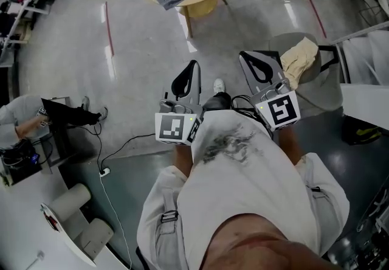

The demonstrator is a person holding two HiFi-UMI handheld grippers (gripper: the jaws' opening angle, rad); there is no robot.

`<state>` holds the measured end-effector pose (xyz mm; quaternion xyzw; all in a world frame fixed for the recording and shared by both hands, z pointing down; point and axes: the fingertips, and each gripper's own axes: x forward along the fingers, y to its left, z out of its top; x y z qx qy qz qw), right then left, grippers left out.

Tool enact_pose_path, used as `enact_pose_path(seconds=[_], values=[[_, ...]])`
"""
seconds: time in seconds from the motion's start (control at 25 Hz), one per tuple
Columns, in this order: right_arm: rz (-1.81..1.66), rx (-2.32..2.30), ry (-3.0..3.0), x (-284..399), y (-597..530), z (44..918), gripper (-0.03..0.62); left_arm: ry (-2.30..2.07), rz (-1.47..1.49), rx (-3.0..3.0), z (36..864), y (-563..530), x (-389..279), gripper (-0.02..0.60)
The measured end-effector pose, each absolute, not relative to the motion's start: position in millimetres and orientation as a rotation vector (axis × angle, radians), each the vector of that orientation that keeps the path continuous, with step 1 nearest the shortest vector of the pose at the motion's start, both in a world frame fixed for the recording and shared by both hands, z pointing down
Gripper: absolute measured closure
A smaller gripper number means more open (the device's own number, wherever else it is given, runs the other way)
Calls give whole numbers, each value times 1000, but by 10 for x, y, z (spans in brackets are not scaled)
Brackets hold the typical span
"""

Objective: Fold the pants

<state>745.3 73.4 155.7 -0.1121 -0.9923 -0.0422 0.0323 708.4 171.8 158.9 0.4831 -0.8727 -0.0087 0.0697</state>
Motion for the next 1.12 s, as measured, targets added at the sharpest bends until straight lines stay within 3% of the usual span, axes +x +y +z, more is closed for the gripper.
enact_pose_path(seconds=[1.12], values=[[-191, -231, -2854, 5832, 399, 1932, 585, -2570, -69, 1533, 1826, 1404, 5336, 580]])
